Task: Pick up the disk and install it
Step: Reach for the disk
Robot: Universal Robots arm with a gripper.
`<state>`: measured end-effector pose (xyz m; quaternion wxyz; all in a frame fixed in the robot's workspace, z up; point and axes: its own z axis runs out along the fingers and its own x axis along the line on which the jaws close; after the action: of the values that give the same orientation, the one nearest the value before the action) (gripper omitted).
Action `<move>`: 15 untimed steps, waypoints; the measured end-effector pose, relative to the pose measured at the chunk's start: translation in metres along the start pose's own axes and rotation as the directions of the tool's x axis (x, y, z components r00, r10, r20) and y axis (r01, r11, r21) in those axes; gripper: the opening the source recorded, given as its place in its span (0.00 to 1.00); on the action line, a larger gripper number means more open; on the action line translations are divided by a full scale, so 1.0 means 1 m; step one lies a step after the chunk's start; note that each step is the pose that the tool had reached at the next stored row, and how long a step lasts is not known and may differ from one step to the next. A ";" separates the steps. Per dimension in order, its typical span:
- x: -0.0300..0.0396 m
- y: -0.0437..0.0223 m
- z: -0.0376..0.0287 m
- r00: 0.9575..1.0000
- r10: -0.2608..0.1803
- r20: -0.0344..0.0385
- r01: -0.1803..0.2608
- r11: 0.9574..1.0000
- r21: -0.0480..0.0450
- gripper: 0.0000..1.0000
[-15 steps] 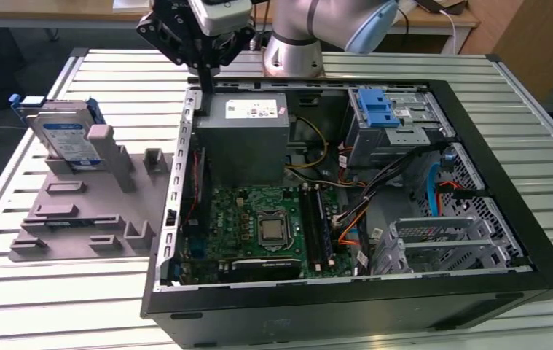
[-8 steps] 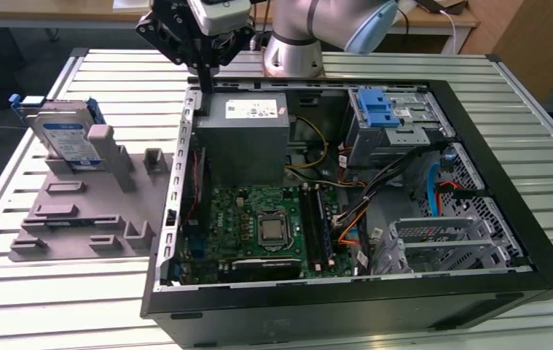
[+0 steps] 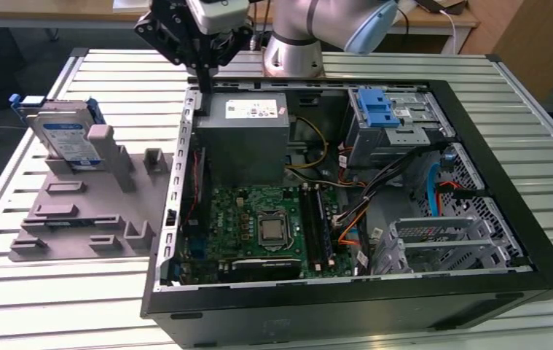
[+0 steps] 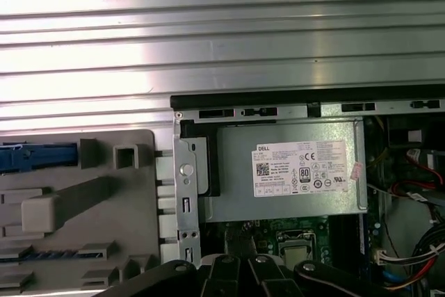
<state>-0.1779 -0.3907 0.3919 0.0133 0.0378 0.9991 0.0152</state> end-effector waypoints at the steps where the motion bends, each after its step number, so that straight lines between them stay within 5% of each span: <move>1: 0.0003 0.0000 0.0001 1.000 0.000 0.000 0.000 1.000 0.002 0.11; 15: 0.0139 0.0007 0.0005 1.000 0.000 0.000 0.000 1.000 0.005 0.11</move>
<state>-0.1917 -0.3889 0.3911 0.0134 0.0378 0.9991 0.0126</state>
